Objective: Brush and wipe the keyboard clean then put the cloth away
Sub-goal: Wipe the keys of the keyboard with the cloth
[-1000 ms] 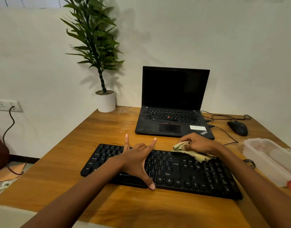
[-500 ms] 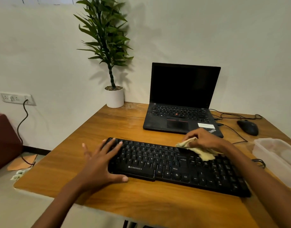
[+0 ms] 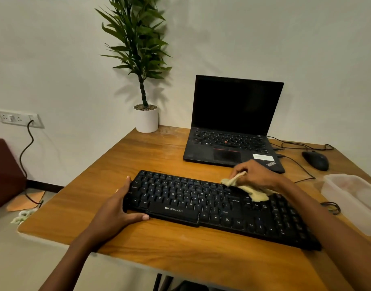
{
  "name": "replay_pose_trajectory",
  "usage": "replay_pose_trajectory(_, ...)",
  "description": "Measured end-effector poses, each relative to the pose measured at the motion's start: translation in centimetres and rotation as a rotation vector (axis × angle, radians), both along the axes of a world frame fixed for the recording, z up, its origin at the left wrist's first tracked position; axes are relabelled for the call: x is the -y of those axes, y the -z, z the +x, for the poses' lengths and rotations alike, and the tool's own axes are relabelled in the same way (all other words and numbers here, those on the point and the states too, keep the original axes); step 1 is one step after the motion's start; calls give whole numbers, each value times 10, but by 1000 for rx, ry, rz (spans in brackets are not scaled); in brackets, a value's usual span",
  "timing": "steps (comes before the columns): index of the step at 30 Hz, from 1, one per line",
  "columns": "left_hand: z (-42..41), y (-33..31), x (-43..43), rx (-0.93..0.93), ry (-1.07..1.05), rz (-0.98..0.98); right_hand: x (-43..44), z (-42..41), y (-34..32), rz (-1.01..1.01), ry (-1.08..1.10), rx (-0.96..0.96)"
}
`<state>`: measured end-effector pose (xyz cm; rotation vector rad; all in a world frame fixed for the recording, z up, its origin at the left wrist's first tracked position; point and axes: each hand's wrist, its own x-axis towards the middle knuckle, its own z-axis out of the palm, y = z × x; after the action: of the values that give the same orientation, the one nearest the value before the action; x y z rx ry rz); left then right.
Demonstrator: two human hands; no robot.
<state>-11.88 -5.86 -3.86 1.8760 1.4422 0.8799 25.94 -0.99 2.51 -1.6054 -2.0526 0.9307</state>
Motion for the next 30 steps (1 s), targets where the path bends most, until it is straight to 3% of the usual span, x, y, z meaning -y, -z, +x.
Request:
replay_pose_trajectory(6,0,1,0,-38,-17,13,30,78,-21,-22,77,203)
replay_pose_trajectory(12,2,-2,2,-57,-18,1,5,-7,0,31,108,-7)
replay_pose_trajectory(18,-1,-1,1,14,-21,-65,-41,-100,6,44,-42,-32)
replay_pose_trajectory(27,-3,0,-1,6,7,-80,-17,-33,-9,-20,-67,32)
replay_pose_trajectory(30,-3,1,-3,-14,3,-89,-24,-55,-6,1,-55,25)
